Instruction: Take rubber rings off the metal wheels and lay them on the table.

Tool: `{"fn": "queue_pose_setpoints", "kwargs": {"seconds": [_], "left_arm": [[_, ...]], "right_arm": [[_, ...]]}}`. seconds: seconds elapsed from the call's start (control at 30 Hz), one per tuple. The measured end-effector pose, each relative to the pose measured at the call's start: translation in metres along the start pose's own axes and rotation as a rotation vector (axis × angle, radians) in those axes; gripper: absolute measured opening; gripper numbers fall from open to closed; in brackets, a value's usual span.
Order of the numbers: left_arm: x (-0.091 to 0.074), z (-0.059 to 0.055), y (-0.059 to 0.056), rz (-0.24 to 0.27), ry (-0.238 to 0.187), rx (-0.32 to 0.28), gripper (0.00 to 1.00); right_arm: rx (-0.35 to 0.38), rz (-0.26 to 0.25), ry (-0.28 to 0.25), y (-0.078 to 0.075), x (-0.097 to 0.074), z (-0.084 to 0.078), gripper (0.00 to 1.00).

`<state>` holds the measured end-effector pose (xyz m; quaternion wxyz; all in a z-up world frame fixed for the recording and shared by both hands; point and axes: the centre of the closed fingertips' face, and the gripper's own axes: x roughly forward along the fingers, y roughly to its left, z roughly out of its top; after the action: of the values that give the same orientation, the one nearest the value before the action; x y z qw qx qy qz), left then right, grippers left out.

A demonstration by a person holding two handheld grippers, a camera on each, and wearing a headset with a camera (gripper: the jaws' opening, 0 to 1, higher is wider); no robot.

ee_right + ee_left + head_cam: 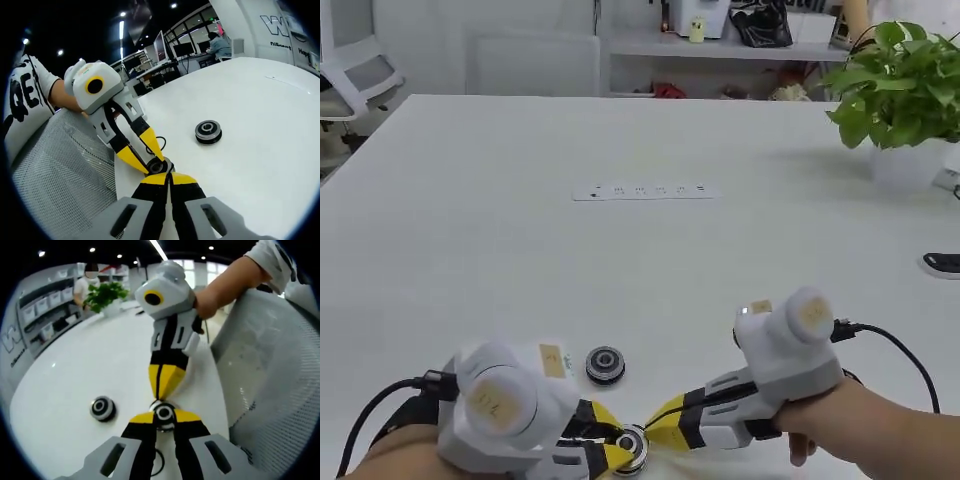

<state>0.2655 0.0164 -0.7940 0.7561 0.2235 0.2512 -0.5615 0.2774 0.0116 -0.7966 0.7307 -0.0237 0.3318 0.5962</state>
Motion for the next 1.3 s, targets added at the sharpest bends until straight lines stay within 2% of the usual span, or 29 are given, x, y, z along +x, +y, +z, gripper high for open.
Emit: {"fn": "queue_pose_setpoints", "kwargs": {"seconds": [0.33, 1.3], "left_arm": [[0.000, 0.000, 0.000, 0.002, 0.006, -0.001, 0.13], [0.000, -0.001, -0.001, 0.000, 0.013, -0.002, 0.12]], "right_arm": [[0.061, 0.012, -0.013, 0.003, 0.000, 0.002, 0.00], [0.036, 0.068, -0.028, 0.019, 0.003, 0.009, 0.00]]}}
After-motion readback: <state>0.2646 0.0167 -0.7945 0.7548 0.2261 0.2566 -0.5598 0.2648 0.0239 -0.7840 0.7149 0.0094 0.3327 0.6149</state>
